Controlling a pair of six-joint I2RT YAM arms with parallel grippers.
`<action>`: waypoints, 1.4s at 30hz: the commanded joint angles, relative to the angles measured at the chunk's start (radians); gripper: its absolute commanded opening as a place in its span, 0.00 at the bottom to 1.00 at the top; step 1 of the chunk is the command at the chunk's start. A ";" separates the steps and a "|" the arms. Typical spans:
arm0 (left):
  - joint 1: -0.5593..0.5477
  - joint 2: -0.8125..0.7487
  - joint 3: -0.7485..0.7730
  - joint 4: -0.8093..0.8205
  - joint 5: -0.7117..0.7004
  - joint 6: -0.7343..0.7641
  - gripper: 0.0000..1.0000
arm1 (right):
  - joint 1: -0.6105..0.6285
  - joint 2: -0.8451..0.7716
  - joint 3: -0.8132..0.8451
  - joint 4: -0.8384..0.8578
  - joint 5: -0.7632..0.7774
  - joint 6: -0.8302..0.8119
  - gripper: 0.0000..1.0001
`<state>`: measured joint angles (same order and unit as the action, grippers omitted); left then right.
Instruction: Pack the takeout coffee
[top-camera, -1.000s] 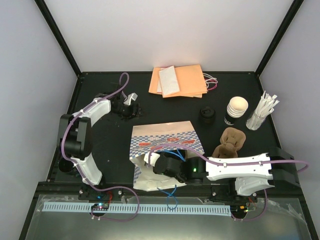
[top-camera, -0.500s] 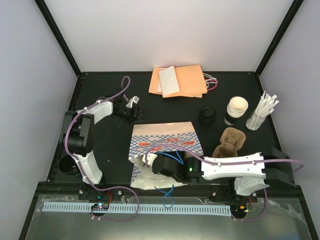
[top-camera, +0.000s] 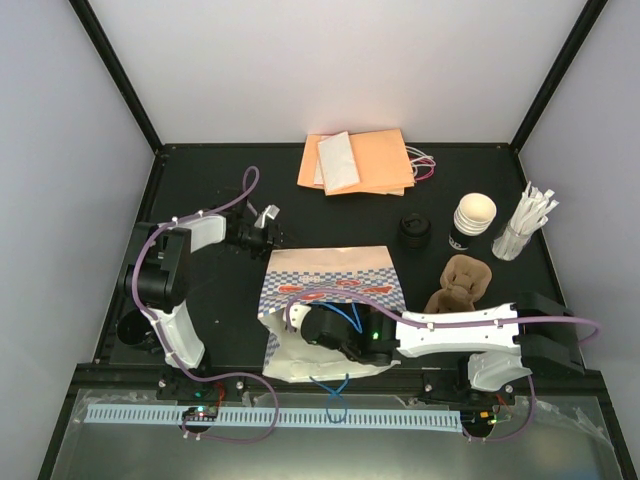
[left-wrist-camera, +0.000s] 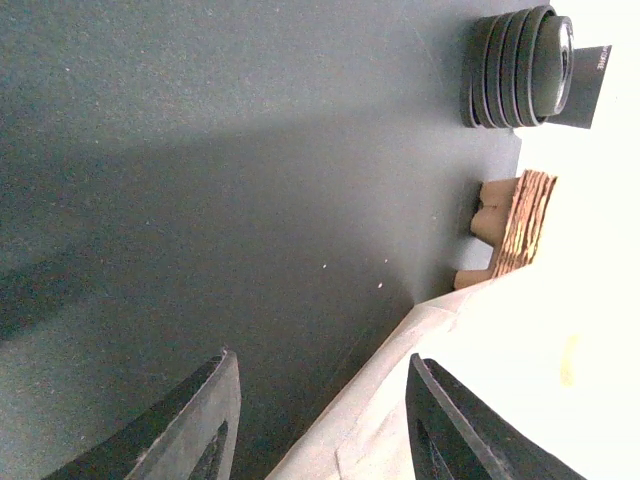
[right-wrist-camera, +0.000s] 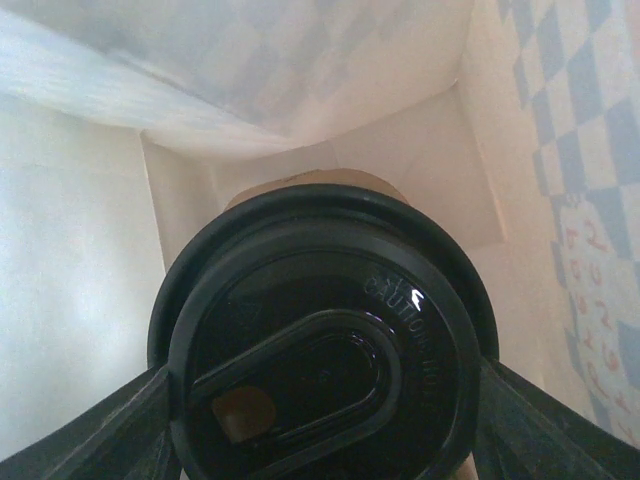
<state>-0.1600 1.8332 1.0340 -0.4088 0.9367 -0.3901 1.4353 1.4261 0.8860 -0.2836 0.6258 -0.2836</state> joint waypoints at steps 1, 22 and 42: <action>0.004 0.010 -0.020 0.060 0.039 -0.022 0.47 | -0.016 0.003 0.026 0.014 0.024 -0.012 0.51; 0.000 0.002 -0.134 0.227 0.115 -0.124 0.48 | -0.063 0.020 0.017 0.024 0.001 -0.037 0.51; -0.001 -0.007 -0.151 0.226 0.142 -0.128 0.46 | -0.062 0.067 0.005 -0.020 -0.003 -0.031 0.51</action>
<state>-0.1555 1.8332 0.8917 -0.1825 1.0397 -0.5247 1.3830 1.4677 0.8860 -0.2619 0.6250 -0.3279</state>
